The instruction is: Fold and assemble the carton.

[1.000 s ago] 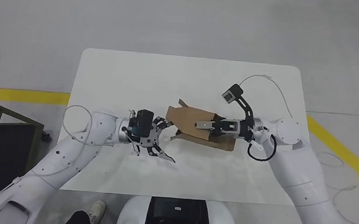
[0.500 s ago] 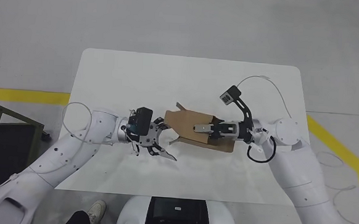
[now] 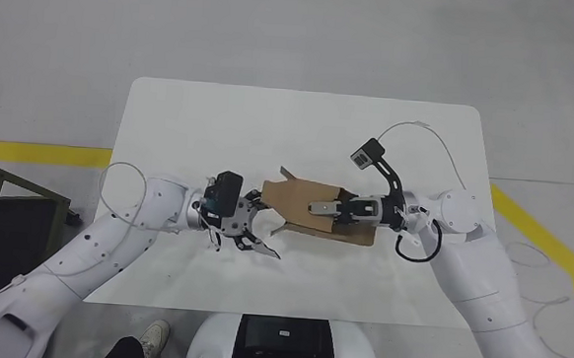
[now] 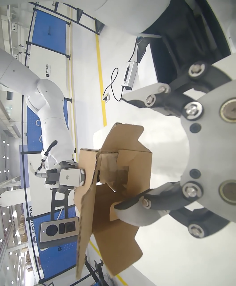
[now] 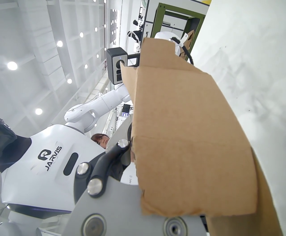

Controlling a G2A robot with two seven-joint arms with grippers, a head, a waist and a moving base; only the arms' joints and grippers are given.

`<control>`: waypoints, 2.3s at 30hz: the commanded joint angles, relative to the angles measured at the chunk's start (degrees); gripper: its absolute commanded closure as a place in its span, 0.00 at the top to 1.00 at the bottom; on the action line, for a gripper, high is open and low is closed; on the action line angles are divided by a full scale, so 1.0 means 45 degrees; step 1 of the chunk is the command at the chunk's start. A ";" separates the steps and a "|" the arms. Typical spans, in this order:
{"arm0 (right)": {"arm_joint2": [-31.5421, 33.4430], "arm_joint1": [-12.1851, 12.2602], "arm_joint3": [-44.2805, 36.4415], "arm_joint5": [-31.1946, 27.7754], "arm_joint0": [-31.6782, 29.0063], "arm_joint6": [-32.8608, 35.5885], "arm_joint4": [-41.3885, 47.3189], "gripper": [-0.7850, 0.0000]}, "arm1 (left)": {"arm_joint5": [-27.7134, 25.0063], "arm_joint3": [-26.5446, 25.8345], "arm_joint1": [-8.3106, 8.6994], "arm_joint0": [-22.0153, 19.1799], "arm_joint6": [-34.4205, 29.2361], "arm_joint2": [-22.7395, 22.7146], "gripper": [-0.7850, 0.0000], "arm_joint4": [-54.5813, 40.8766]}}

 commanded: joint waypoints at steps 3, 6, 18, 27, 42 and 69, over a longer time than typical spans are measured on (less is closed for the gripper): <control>-0.0026 0.0013 -0.0027 -0.0055 0.0008 0.0082 -0.0014 0.00 | 0.0000 0.0005 0.0068 -0.0173 0.0000 0.0224 0.74 -0.0296; -0.0049 0.0023 -0.0037 -0.0073 0.0014 0.0128 -0.0032 0.00 | 0.0000 0.0036 0.0116 -0.0294 0.0000 0.0353 0.69 -0.0425; -0.0129 0.0056 -0.0106 -0.0181 0.0063 0.0279 -0.0044 0.00 | 0.0000 0.0130 0.0255 -0.0515 0.0001 0.0686 0.60 -0.0805; -0.0196 0.0097 -0.0354 -0.0222 0.0036 0.0387 -0.0190 0.00 | 0.0000 0.0172 0.0321 -0.0631 0.0001 0.0878 0.49 -0.1025; -0.0245 0.0144 -0.0372 -0.0304 0.0060 0.0565 -0.0009 0.00 | 0.0000 0.0152 0.0531 -0.0732 0.0001 0.1101 0.49 -0.1503; -0.0386 0.0232 -0.0709 -0.0393 0.0023 0.0706 -0.0027 0.00 | 0.0000 -0.0051 0.0675 -0.1165 0.0001 0.1657 0.47 -0.2000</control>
